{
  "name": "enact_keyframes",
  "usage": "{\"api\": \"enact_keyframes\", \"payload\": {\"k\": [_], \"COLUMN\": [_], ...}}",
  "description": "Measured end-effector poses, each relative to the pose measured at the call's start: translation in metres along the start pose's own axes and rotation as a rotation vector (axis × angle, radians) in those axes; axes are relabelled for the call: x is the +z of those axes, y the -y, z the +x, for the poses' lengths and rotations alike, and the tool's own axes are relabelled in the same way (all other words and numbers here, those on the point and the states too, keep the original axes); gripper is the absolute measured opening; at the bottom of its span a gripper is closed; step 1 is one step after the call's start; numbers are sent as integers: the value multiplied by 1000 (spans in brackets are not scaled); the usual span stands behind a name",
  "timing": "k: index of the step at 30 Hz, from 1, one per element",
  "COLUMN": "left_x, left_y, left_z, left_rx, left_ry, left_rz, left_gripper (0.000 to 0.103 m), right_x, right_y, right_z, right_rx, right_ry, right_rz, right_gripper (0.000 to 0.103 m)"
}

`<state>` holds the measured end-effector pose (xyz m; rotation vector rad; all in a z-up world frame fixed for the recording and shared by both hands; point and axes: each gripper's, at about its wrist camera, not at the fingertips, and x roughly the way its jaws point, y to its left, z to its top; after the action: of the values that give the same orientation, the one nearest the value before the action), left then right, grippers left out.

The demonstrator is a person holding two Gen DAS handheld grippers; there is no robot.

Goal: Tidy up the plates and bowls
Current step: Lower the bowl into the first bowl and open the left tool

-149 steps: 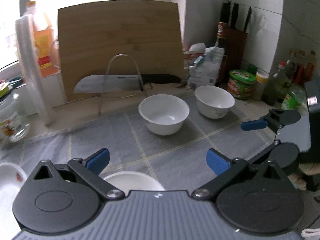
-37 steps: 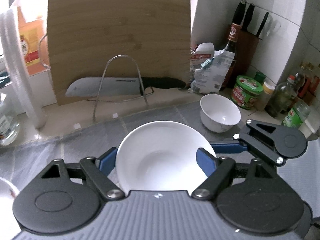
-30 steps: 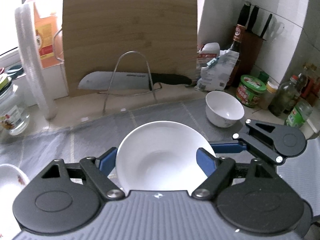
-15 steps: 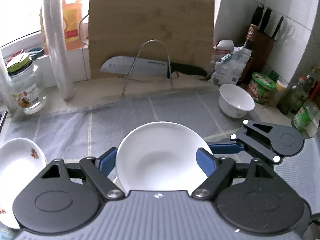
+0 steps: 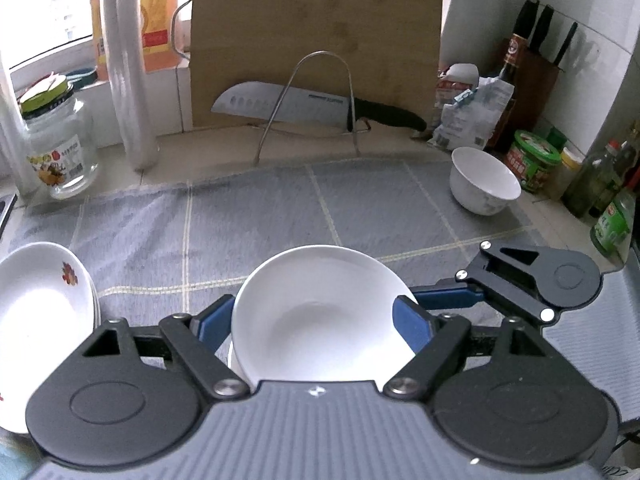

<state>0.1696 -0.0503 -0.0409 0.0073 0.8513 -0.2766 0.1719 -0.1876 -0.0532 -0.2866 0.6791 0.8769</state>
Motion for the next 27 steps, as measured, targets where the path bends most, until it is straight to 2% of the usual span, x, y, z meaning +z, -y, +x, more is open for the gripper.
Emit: {"api": "enact_keyframes", "payload": {"k": [27], "left_x": [-11], "left_y": [-8], "left_z": [3], "left_rx": [-14], "left_ry": [-13], "left_rz": [-35], "left_gripper": [83], "right_x": [-2], "right_y": [-3], "right_z": [7], "right_rx": [18], "right_ry": [-32], "right_rz": [-19], "right_gripper": [90]}}
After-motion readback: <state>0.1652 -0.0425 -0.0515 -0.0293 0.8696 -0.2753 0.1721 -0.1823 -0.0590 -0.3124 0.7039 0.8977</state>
